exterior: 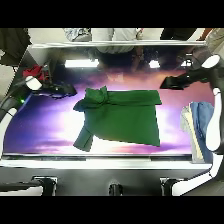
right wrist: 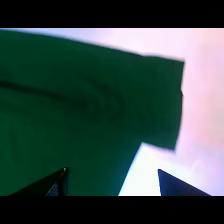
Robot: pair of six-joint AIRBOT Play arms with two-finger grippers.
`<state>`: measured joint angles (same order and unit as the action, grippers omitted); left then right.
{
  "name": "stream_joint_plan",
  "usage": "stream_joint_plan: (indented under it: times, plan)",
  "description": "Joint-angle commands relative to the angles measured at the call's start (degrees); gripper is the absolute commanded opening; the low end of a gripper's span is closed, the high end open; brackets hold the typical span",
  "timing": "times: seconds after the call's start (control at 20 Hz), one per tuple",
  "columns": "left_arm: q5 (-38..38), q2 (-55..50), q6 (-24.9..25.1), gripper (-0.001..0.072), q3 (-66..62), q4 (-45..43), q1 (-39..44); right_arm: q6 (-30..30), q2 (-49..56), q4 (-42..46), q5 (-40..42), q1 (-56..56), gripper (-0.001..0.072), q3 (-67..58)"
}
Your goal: Fold the shirts.
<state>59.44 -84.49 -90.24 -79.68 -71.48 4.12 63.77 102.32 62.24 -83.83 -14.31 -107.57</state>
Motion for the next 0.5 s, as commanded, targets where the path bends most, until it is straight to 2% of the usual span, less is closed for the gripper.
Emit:
stream_joint_plan:
  times: [0.0,0.1,0.25,0.4,0.45]
  plan:
    - [19.9,0.3,2.3,0.0607,1.0,-2.2,-6.0,-2.7,-1.6,3.4,-17.9,-5.8,0.0611,1.2]
    - [20.3,1.5,3.6,0.0607,10.1,0.1,-5.4,-4.5,-3.0,5.6,-22.3,-6.3,0.0611,7.9]
    - [16.0,1.9,8.3,0.0607,22.3,5.9,-1.4,-3.8,-8.3,7.0,-16.0,-6.1,0.0612,23.4]
    - [9.1,1.5,9.0,0.0597,27.4,9.0,3.2,-4.8,-12.6,7.0,-9.9,-6.1,0.0638,34.8]
    - [8.3,1.2,9.1,0.0597,27.7,9.5,4.6,-5.6,-13.3,7.0,-8.8,-6.1,0.0669,36.9]
